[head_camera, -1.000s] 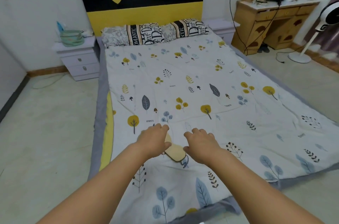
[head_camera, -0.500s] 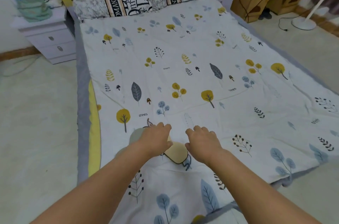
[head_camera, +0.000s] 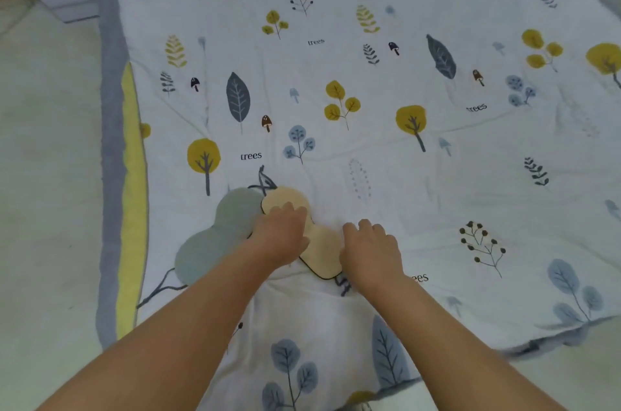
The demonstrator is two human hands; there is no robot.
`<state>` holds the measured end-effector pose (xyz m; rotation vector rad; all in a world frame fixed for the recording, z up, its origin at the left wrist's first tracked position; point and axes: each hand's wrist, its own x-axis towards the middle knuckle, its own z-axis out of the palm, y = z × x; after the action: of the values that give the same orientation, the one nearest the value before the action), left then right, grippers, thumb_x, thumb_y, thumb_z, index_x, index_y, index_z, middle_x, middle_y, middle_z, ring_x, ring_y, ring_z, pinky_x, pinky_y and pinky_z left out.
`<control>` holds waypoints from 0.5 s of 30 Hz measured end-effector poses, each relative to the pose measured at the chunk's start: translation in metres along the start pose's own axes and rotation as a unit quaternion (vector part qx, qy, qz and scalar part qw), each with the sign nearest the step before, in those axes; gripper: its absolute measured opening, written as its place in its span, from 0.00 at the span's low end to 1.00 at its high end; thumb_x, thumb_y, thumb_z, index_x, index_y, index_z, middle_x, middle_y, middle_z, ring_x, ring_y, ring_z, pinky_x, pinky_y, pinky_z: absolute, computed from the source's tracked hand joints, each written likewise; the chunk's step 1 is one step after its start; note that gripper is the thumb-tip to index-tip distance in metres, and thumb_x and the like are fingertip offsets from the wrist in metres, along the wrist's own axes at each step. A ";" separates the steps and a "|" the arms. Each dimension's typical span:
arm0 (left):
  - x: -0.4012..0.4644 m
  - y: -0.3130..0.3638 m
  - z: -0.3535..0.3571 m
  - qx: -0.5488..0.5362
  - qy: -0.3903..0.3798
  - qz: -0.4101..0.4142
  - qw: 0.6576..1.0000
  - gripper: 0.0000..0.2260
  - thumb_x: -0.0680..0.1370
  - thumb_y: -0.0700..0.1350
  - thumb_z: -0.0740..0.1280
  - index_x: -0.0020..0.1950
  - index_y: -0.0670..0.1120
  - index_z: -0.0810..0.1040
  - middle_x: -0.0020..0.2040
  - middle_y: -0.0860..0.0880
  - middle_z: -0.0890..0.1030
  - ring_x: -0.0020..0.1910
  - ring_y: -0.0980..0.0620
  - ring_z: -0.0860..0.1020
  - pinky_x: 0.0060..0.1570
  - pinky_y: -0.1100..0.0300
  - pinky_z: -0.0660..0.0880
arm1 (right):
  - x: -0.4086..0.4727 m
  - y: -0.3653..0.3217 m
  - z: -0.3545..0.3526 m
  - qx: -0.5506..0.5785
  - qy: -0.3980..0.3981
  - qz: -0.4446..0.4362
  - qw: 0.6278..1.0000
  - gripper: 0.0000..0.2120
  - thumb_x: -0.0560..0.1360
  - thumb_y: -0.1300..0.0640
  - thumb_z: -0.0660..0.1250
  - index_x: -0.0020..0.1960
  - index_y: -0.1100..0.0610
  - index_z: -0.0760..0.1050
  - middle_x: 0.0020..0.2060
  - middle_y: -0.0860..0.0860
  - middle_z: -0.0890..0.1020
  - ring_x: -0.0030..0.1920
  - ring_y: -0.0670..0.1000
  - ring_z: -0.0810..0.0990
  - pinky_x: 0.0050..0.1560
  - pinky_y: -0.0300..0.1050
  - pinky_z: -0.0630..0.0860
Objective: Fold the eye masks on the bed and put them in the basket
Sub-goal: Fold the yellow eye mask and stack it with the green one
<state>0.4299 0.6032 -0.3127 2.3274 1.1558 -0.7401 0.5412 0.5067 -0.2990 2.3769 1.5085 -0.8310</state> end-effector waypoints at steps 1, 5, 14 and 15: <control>0.008 -0.001 0.007 -0.004 0.004 -0.003 1.000 0.20 0.76 0.49 0.61 0.66 0.43 0.66 0.63 0.42 0.70 0.61 0.42 0.70 0.58 0.47 0.73 | 0.007 -0.001 0.009 0.002 0.003 0.001 1.000 0.16 0.72 0.65 0.57 0.60 0.59 0.68 0.57 0.56 0.73 0.57 0.56 0.71 0.46 0.46 0.62; 0.034 -0.001 0.032 0.014 0.041 -0.013 0.999 0.16 0.76 0.43 0.59 0.63 0.42 0.69 0.63 0.42 0.69 0.61 0.42 0.69 0.52 0.50 0.72 | 0.033 -0.006 0.043 0.027 0.028 0.003 0.999 0.19 0.72 0.65 0.55 0.63 0.58 0.66 0.58 0.56 0.72 0.55 0.58 0.71 0.44 0.46 0.60; 0.085 -0.020 0.059 0.082 0.084 0.020 0.993 0.24 0.79 0.42 0.53 0.75 0.46 0.52 0.78 0.44 0.48 0.77 0.43 0.46 0.74 0.42 0.50 | 0.080 -0.022 0.092 0.066 0.028 0.023 0.997 0.26 0.79 0.52 0.54 0.75 0.55 0.52 0.77 0.56 0.50 0.76 0.57 0.50 0.70 0.55 0.59; 0.088 -0.023 0.060 0.093 0.084 0.018 0.992 0.24 0.79 0.42 0.53 0.75 0.46 0.53 0.78 0.45 0.51 0.77 0.43 0.47 0.74 0.41 0.48 | 0.081 -0.023 0.095 0.057 0.026 0.022 0.998 0.23 0.79 0.54 0.54 0.72 0.56 0.58 0.76 0.57 0.51 0.76 0.57 0.50 0.70 0.55 0.59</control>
<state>0.4399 0.6322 -0.4175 2.6021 1.1548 -0.6740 0.5140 0.5360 -0.4200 2.5230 1.4588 -0.8744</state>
